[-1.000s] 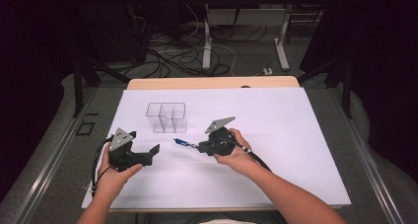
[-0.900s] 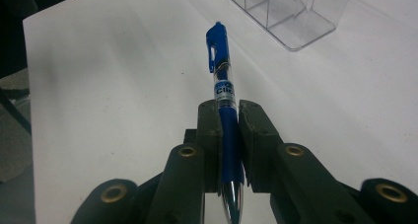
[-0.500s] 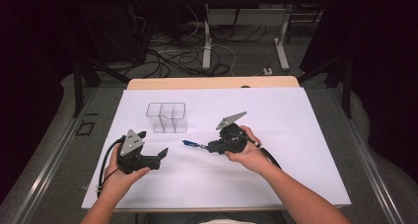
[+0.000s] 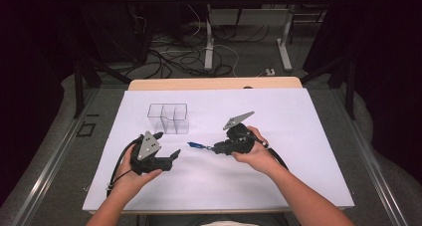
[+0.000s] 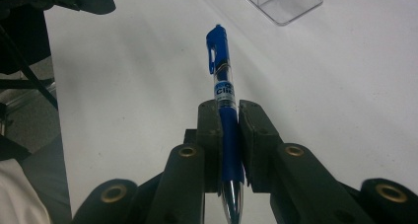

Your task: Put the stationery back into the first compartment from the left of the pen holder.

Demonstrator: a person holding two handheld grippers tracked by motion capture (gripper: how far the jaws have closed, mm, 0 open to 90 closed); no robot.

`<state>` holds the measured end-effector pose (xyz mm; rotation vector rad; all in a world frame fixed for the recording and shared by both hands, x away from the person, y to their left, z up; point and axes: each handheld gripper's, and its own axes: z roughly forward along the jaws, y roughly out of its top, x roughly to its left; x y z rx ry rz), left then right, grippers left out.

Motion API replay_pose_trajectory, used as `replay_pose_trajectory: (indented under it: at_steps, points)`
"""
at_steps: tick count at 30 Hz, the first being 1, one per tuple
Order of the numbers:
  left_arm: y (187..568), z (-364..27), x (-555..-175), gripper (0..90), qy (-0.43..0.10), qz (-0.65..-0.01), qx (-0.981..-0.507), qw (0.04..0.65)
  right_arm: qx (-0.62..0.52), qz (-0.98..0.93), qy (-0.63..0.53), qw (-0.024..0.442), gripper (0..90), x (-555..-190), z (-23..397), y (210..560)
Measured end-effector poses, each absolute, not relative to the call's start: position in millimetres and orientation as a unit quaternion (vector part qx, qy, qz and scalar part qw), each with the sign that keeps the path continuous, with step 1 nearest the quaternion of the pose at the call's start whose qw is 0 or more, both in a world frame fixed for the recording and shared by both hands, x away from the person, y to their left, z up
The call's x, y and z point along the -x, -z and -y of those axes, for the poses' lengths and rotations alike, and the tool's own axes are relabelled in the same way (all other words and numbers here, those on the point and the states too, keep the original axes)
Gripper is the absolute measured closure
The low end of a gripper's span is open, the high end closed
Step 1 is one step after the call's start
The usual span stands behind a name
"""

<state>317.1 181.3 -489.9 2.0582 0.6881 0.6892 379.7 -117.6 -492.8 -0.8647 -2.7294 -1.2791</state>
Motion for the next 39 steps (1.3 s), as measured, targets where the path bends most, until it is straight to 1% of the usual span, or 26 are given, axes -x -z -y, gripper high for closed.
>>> replay_pose_trajectory:
  at_steps: [3, 8, 10, 20, 23, 25, 28, 33, 39]
  points:
    - [488.9, -174.1, -315.0, 24.6, -0.278, -0.255, -0.83, 0.411, 0.277, 0.871, 0.407, 0.006, 80.1, -379.6, 118.7, 492.7]
    - [489.1, -161.0, -311.1, 28.9, -0.309, -0.21, -0.848, 0.375, 0.284, 0.868, 0.408, 0.012, 80.1, -379.4, 119.8, 490.9]
    - [489.4, -156.4, -310.2, 32.9, -0.315, -0.19, -0.855, 0.365, 0.284, 0.868, 0.407, 0.012, 80.1, -380.0, 120.1, 491.0]
    - [493.6, -131.5, -307.7, 36.2, -0.344, -0.12, -0.873, 0.323, 0.287, 0.869, 0.402, 0.021, 80.1, -383.1, 120.5, 493.5]
    - [495.4, -123.7, -306.5, 40.8, -0.35, -0.097, -0.88, 0.306, 0.291, 0.866, 0.405, 0.023, 80.1, -382.8, 120.8, 494.1]
    - [497.2, -118.0, -306.3, 42.4, -0.357, -0.079, -0.882, 0.297, 0.289, 0.866, 0.408, 0.023, 80.1, -382.7, 121.4, 494.1]
    - [499.7, -110.3, -304.4, 45.8, -0.359, -0.065, -0.885, 0.289, 0.29, 0.863, 0.413, 0.024, 80.1, -382.6, 122.4, 493.3]
    - [502.1, -101.0, -306.1, 48.7, -0.366, -0.045, -0.885, 0.285, 0.294, 0.863, 0.41, 0.028, 80.1, -382.1, 122.6, 492.7]
    - [507.1, -93.5, -306.1, 51.3, -0.384, -0.022, -0.887, 0.254, 0.292, 0.863, 0.412, 0.028, 80.1, -381.8, 121.0, 491.9]
